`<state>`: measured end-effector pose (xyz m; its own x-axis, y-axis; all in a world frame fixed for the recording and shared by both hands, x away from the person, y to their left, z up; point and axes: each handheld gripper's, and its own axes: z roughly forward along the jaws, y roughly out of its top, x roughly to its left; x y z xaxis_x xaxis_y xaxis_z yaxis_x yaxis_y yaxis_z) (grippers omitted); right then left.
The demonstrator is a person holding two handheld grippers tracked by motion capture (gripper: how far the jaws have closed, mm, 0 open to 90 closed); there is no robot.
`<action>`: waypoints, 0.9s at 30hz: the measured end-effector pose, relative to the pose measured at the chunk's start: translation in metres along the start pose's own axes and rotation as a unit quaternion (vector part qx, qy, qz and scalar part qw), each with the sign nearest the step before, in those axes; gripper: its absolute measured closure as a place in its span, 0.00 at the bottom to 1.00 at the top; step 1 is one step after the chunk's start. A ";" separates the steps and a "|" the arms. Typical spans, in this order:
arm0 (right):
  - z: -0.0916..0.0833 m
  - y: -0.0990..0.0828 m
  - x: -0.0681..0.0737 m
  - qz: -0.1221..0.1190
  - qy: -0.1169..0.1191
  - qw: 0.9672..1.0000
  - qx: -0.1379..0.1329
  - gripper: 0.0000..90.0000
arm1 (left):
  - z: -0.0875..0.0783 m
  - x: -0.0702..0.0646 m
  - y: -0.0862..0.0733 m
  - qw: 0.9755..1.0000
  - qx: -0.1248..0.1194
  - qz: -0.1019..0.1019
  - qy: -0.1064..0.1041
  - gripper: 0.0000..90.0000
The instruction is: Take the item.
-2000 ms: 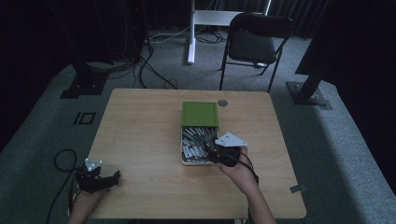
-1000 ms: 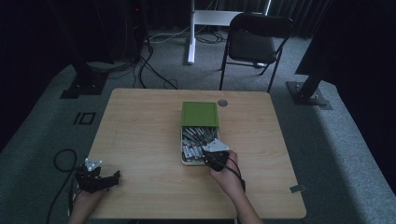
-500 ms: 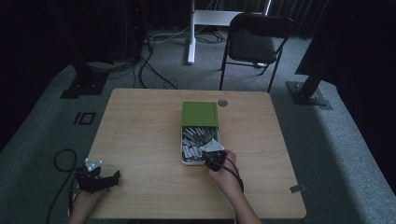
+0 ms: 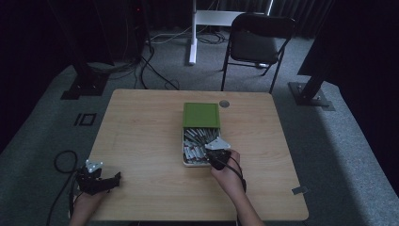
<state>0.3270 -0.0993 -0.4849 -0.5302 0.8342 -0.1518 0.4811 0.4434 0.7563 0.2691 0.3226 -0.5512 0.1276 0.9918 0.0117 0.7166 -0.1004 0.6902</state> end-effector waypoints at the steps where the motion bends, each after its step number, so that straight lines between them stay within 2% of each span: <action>1: 0.000 0.000 0.000 0.000 0.000 1.000 0.000 0.98 | 0.000 0.000 0.000 1.000 0.000 0.000 0.000 0.02; 2: -0.004 0.003 -0.002 0.009 0.008 1.000 -0.006 0.98 | 0.000 0.000 0.000 1.000 0.000 0.000 0.000 0.02; 9: -0.015 0.011 -0.006 0.013 0.015 0.999 -0.025 0.98 | 0.000 0.000 0.000 1.000 0.000 0.000 0.000 0.02; 13: -0.027 0.020 -0.011 0.026 0.029 0.998 -0.056 0.98 | 0.000 0.000 0.000 1.000 -0.001 -0.001 0.000 0.02; 17: -0.031 0.024 -0.014 0.033 0.032 0.997 -0.061 0.99 | 0.000 0.000 0.000 1.000 0.000 0.000 0.000 0.02; 19: -0.038 0.029 -0.021 0.052 0.036 0.995 -0.079 0.99 | 0.000 0.000 0.000 1.000 0.000 0.000 0.000 0.02; 23: -0.048 0.034 -0.030 0.064 0.044 0.992 -0.097 0.99 | 0.000 0.000 0.000 1.000 -0.001 0.000 0.000 0.02; 27: -0.054 0.035 -0.038 0.074 0.039 0.991 -0.108 0.99 | 0.000 0.000 0.000 1.000 0.000 0.000 0.000 0.02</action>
<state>0.3260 -0.1335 -0.4184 -0.5217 0.8530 0.0146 0.4016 0.2304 0.8864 0.2691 0.3225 -0.5512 0.1270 0.9918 0.0113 0.7162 -0.0996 0.6908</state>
